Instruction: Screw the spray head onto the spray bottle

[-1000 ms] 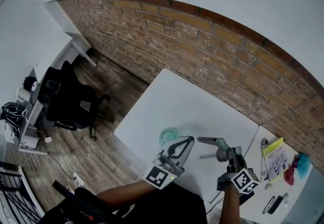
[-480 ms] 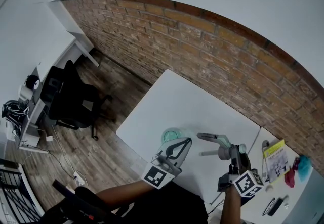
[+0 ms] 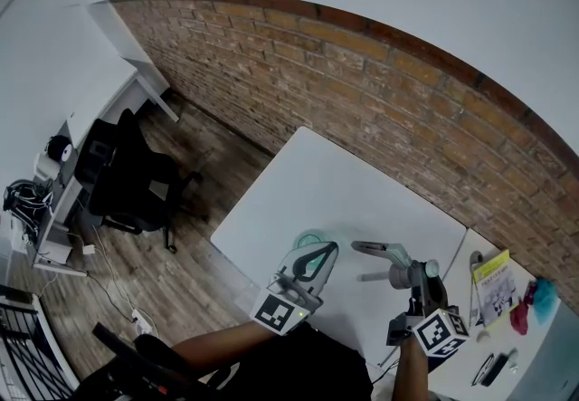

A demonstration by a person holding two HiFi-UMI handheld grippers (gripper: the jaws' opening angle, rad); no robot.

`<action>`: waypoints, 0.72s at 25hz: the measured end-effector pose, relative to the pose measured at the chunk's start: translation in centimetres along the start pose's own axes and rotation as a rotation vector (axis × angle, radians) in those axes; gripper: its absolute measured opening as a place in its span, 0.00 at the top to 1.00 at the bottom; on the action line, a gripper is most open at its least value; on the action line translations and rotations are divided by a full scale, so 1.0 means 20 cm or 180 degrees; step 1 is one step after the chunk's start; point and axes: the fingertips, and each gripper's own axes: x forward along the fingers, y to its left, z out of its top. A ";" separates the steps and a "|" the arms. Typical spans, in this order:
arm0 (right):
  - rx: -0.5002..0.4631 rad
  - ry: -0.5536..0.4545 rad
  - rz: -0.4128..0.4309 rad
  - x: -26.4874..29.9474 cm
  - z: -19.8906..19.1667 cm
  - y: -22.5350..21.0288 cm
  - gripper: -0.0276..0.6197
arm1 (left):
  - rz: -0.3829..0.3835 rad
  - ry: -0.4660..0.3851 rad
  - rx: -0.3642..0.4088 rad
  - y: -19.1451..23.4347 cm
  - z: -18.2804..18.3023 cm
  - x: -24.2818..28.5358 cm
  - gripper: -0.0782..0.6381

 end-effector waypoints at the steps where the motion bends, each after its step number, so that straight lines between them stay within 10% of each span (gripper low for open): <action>1: -0.0007 -0.0007 0.0002 0.00 0.00 0.01 0.84 | 0.0005 -0.0003 0.0002 0.00 0.00 -0.01 0.90; 18: -0.0104 -0.0308 0.0094 -0.09 0.18 0.28 0.84 | 0.0160 0.0080 0.0018 0.15 -0.03 -0.16 0.90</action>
